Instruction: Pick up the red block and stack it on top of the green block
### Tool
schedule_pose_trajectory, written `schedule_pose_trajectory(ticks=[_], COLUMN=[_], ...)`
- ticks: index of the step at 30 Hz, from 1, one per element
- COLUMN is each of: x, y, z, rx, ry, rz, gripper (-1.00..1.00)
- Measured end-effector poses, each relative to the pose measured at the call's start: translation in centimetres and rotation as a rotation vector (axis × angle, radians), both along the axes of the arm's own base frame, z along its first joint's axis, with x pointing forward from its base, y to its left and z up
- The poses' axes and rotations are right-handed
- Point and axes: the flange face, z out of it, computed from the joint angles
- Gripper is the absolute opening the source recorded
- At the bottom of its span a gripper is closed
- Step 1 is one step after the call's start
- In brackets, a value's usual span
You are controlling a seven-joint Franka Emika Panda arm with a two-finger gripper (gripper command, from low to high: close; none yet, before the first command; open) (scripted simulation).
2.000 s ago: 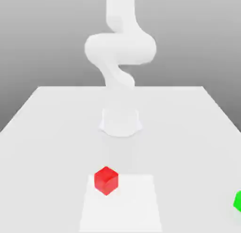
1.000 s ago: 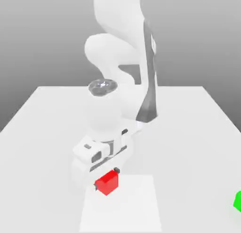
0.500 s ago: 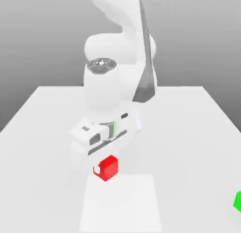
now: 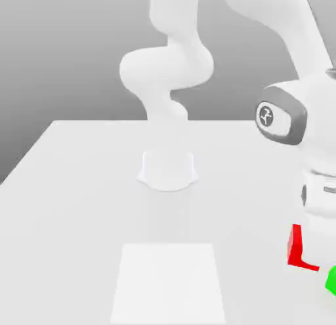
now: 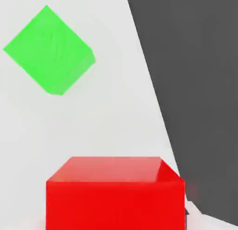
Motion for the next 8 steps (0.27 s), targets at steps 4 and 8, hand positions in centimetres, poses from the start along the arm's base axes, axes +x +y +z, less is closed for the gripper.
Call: schedule_pose_trajectory(ticks=[4,8], x=[-0.7,-0.8], y=[3.0,3.0], z=[-4.7,-5.7], rx=[0.009,0.009], ry=[0.006,0.007], rz=[0.036,0.037], gripper=[-1.0,1.0])
